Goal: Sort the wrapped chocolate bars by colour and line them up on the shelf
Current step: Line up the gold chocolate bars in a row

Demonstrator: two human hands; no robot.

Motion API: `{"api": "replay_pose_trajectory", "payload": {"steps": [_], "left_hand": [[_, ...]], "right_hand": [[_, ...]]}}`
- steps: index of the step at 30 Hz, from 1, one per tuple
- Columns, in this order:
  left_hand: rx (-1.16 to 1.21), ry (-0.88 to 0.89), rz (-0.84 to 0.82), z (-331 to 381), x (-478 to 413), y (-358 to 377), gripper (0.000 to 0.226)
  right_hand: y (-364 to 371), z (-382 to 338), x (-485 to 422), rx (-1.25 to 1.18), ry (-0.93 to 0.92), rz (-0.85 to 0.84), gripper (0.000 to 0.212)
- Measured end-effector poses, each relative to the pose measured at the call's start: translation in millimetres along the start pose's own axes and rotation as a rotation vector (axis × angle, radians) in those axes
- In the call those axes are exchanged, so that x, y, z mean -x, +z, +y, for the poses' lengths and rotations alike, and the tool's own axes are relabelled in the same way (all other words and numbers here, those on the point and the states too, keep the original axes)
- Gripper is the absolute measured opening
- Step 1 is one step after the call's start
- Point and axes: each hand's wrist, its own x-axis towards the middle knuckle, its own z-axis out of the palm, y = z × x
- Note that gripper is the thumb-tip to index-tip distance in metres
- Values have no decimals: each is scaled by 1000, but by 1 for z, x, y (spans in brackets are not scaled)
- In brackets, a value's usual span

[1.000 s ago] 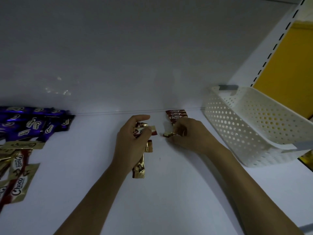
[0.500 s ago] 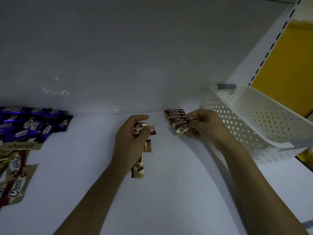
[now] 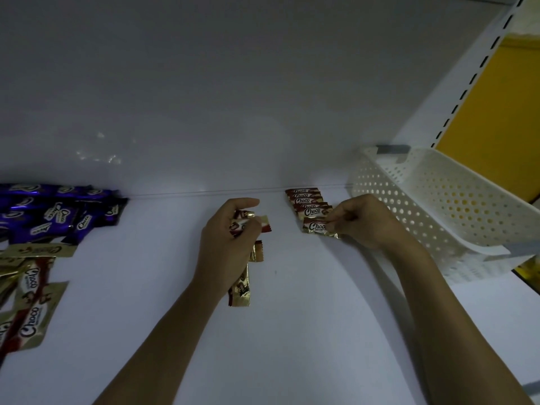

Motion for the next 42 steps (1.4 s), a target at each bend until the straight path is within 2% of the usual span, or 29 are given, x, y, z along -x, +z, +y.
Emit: {"api": "replay_pose_trajectory", "payload": {"steps": [3,7,9,12,14,19,25,30,34,37,39,42], "left_hand": [[-6,4,-3,-1,-1,0,28],[-19,38,-14,-1,0,-1,28],[-27,62,-23,0,1,-1,31],[-51,70,-14,-1,0,-1,32],[-47,56,-5,0,1,0,28],[-24,51,-41,4,3,1,21],[30,60,-88,8,4,1,16],[-34,69,-88,4,1,-1,16],[-42,107,-79,3,1,1,17],[-58,127,-79,2,2,2,19],[-43,118,-56,1,1,1,18],[-38,109,-49,1,0,1,17]], "right_hand": [[3,-1,0,-8,-72,-20,8],[9,-5,3,4,-129,-145,7],[13,-12,8,-134,-147,-149,3],[17,-28,16,-475,-192,-169,8],[20,-37,20,-566,-222,-177,8],[28,-40,21,-562,-270,-146,15],[34,-38,19,-564,-282,-85,5],[30,-37,19,-675,-294,-167,12],[29,-35,18,-443,-335,-142,12],[20,-25,11,-297,-332,-9,17],[11,-12,2,-123,-281,96,21],[10,8,-6,159,-156,132,24]]}}
